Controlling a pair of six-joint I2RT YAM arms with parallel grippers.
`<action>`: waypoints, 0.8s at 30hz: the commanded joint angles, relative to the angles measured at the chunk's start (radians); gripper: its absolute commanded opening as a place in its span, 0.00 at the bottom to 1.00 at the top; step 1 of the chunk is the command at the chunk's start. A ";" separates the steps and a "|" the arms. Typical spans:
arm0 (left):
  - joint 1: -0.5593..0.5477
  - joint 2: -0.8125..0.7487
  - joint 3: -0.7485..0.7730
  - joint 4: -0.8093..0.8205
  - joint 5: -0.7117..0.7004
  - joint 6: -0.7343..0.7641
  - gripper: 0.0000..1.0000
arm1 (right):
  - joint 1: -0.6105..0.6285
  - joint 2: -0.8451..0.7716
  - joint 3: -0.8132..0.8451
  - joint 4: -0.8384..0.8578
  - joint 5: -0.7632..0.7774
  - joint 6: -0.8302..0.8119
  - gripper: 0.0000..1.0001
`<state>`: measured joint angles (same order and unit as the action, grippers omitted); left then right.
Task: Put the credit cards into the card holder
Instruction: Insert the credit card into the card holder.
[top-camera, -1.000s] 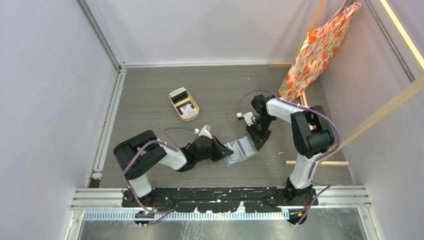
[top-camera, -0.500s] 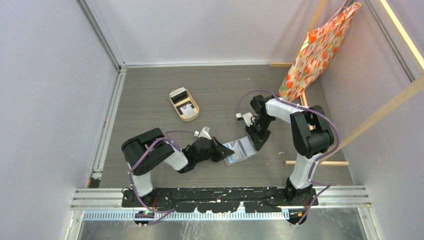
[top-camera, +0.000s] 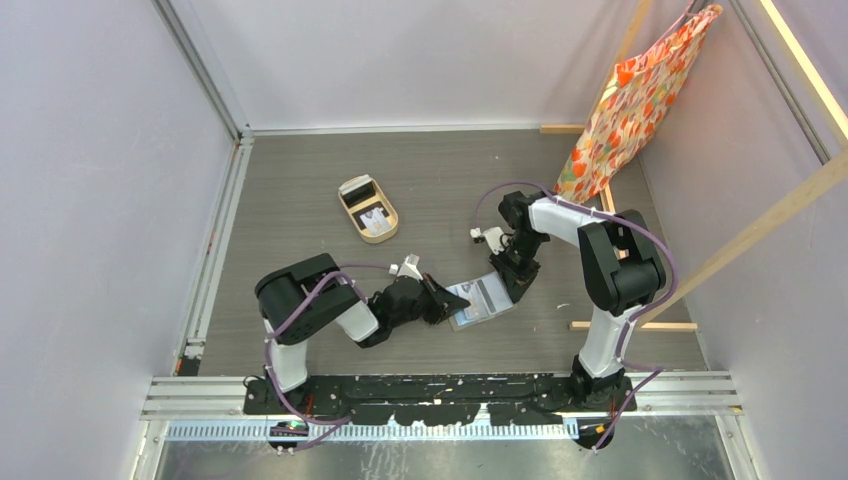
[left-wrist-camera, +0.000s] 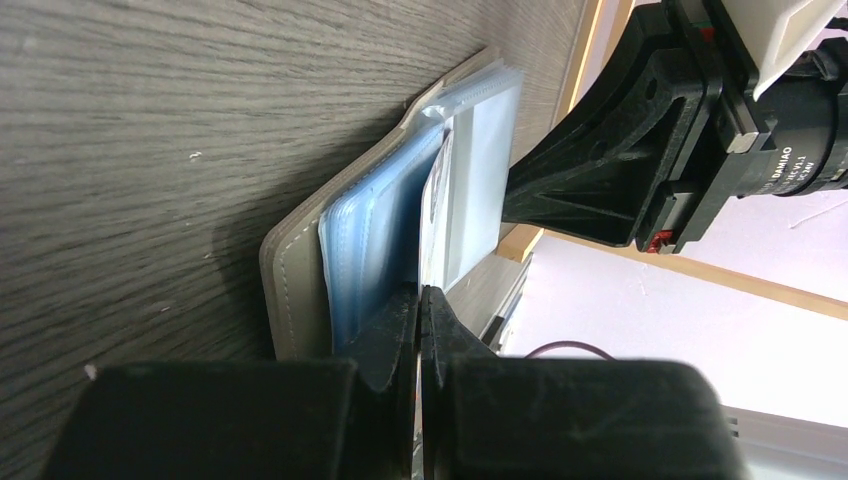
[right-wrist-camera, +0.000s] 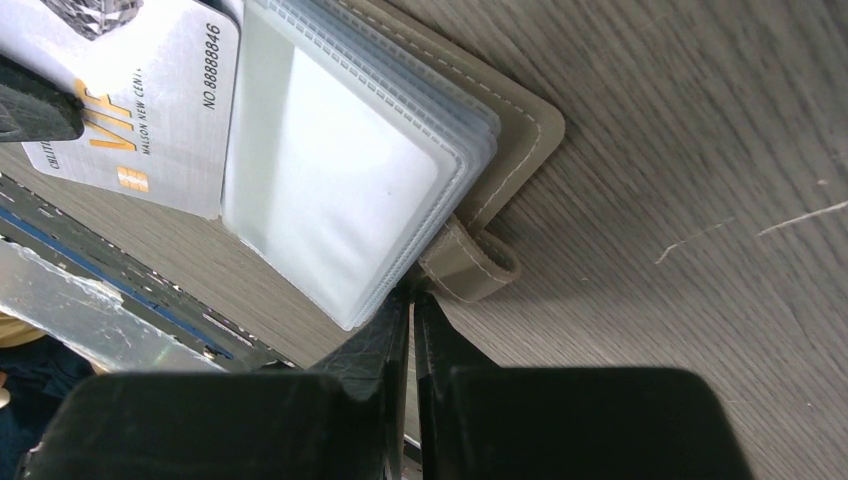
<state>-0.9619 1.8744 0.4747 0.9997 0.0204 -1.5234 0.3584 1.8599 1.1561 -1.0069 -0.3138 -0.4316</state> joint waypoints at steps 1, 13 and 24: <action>0.005 0.026 -0.017 0.055 -0.040 0.005 0.00 | 0.007 -0.001 0.031 -0.019 0.001 0.000 0.11; 0.005 0.087 -0.017 0.132 -0.034 -0.007 0.00 | 0.014 0.002 0.031 -0.023 -0.005 0.001 0.11; 0.002 0.075 -0.008 0.063 -0.045 -0.061 0.00 | 0.020 0.001 0.031 -0.023 -0.008 0.000 0.11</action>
<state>-0.9619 1.9480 0.4686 1.1244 0.0113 -1.5703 0.3656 1.8599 1.1576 -1.0115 -0.3077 -0.4320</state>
